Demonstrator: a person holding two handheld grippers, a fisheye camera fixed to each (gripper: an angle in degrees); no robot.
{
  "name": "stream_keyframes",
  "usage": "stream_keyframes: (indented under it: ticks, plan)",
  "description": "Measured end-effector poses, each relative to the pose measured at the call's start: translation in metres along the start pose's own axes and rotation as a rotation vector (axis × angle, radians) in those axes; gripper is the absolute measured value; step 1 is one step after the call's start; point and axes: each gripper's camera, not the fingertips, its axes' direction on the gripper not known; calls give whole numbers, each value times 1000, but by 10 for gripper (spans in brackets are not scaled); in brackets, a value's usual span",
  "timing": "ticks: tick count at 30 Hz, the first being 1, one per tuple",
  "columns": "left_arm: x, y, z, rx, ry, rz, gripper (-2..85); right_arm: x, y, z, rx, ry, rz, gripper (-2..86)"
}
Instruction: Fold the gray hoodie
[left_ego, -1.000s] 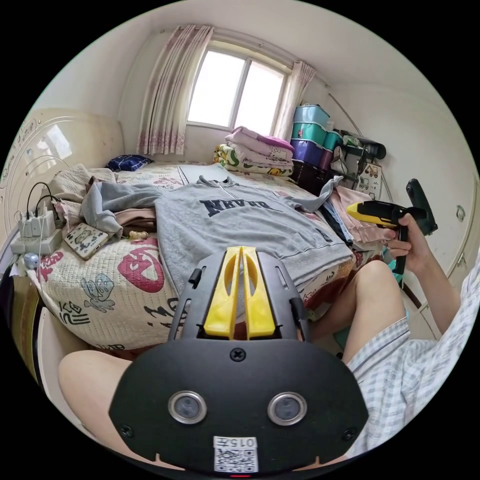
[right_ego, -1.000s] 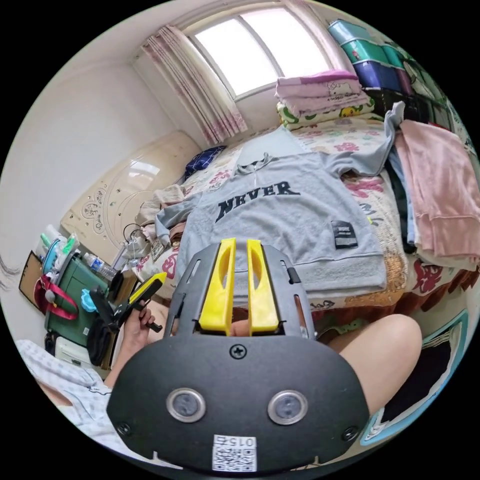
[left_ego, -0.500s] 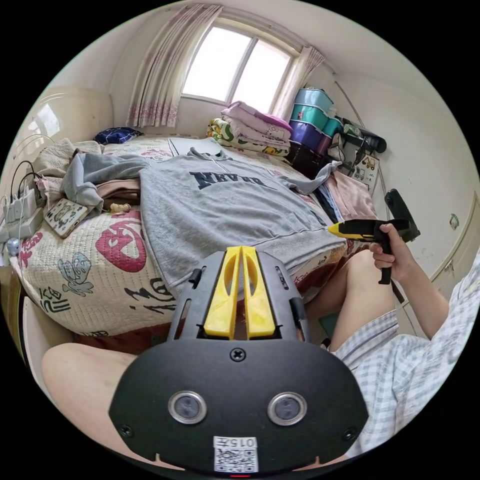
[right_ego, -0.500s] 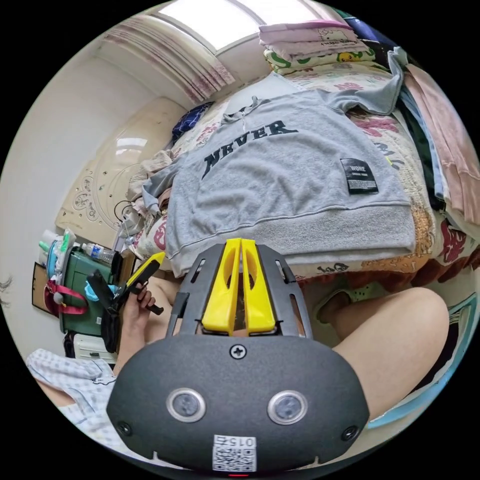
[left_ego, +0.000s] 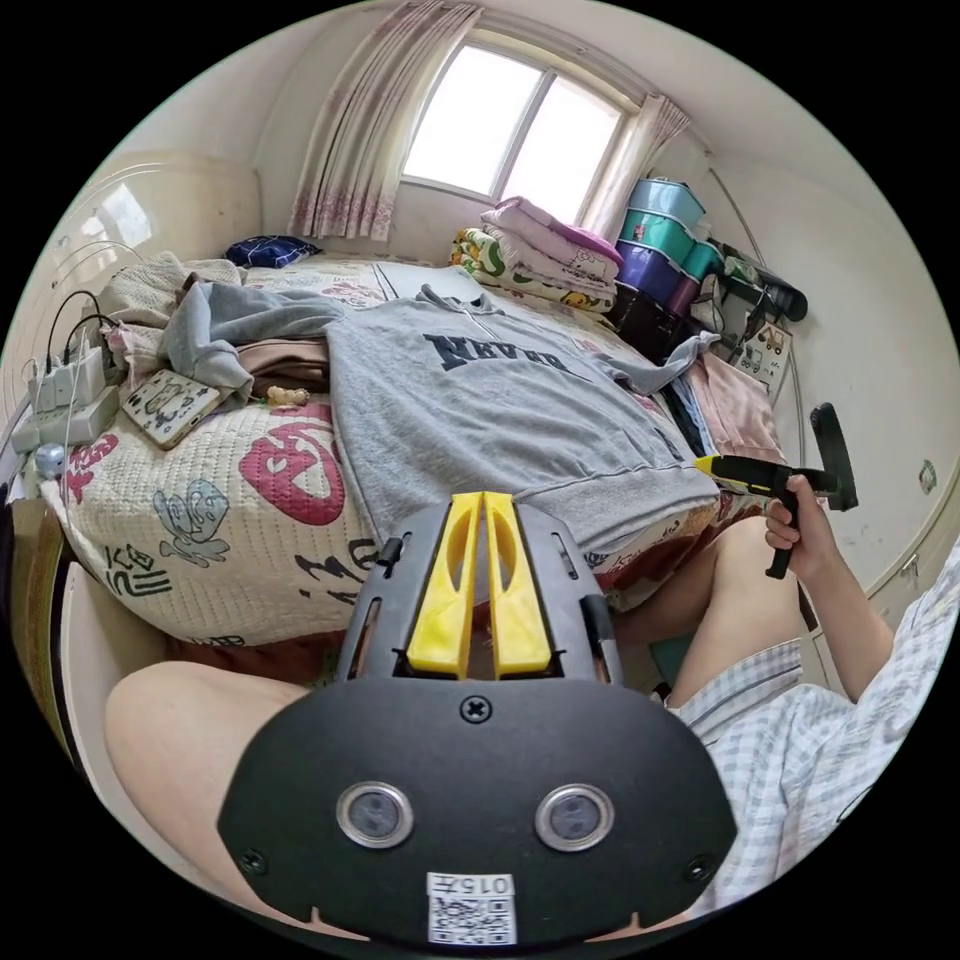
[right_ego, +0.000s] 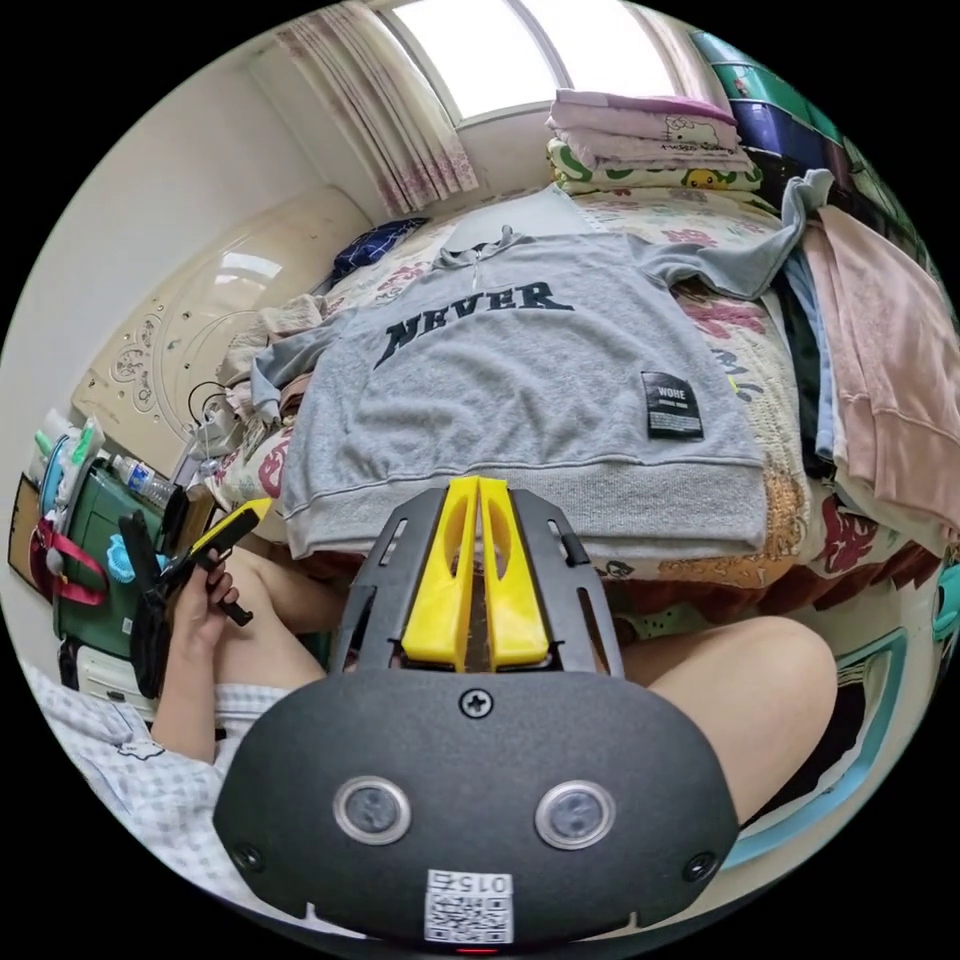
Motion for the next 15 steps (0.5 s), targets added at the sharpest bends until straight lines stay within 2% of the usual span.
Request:
stream_keyframes:
  ticks: [3, 6, 10, 15]
  plan:
    - [-20, 2, 2, 3, -82, -74, 91, -13, -21, -6, 35, 39, -27, -5]
    - [-43, 8, 8, 34, -121, -161, 122, -12, -52, -15, 72, 97, -31, 15]
    - [-75, 17, 39, 3, -83, -276, 130, 31, -119, -20, 35, 178, 97, 158]
    - [-88, 6, 87, -76, -21, -291, 106, 83, -184, 0, -77, 177, 270, 162]
